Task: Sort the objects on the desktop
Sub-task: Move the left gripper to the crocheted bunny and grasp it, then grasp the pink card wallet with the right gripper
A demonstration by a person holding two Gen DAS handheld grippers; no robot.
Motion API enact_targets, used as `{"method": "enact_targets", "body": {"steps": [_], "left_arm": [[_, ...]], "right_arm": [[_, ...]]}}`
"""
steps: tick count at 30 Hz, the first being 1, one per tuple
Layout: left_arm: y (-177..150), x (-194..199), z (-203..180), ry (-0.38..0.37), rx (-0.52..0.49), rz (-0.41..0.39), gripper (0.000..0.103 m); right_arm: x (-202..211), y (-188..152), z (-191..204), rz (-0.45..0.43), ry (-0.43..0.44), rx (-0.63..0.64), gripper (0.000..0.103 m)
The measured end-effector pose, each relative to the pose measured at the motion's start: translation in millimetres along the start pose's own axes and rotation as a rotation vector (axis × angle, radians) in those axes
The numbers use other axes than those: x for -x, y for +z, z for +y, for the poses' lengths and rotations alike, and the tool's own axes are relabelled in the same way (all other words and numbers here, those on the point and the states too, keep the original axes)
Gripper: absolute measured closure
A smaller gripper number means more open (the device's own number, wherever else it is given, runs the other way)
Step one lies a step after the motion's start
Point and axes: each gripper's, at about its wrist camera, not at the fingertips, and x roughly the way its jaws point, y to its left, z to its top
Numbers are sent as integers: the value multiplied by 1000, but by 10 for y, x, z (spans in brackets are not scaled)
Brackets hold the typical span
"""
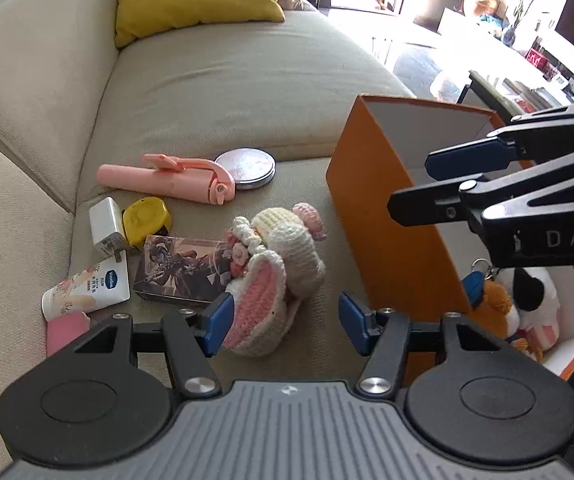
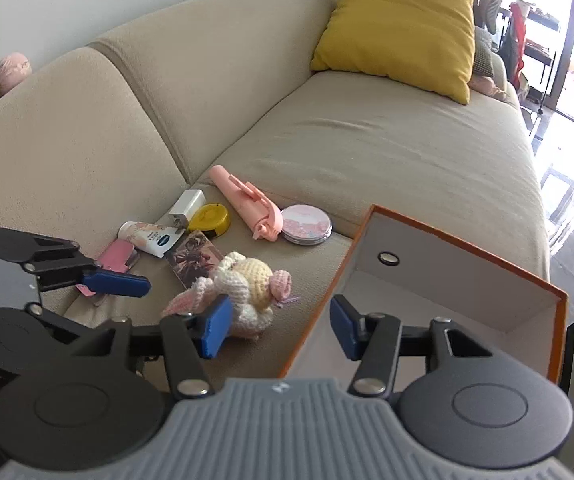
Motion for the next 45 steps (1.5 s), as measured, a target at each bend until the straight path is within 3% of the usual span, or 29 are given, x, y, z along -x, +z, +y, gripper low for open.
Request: {"method": "enact_targets", "body": {"steps": [9, 14, 15, 17, 18, 24, 32, 34, 36, 40, 45], "left_arm": [[112, -575, 15, -17, -45, 71, 32], [81, -731, -49, 26, -88, 105, 32], [65, -734, -59, 39, -92, 97, 37], [42, -674, -48, 48, -71, 69, 50], [35, -638, -25, 41, -49, 58, 65], [-101, -128, 251, 0, 129, -39, 68], [-380, 421, 900, 183, 272, -90, 75], [-469, 414, 1089, 224, 306, -81, 92], [-585, 402, 1253, 222, 347, -65, 92], [-735, 406, 1373, 197, 362, -26, 92], [-711, 434, 1494, 90, 334, 7, 84]], "right_arm": [[-425, 148, 6, 67, 8, 37, 58], [-540, 164, 28, 84, 24, 41, 58], [-555, 165, 34, 88, 24, 41, 58], [-583, 166, 52, 93, 23, 47, 58], [-584, 167, 61, 94, 22, 48, 58], [-563, 226, 228, 83, 50, 67, 58], [-911, 349, 714, 157, 244, -23, 58], [-1084, 355, 872, 188, 287, -59, 58], [-1265, 350, 1017, 218, 319, -99, 58], [-1468, 328, 1246, 267, 296, -100, 58], [-1509, 318, 1283, 306, 276, -73, 58]]}}
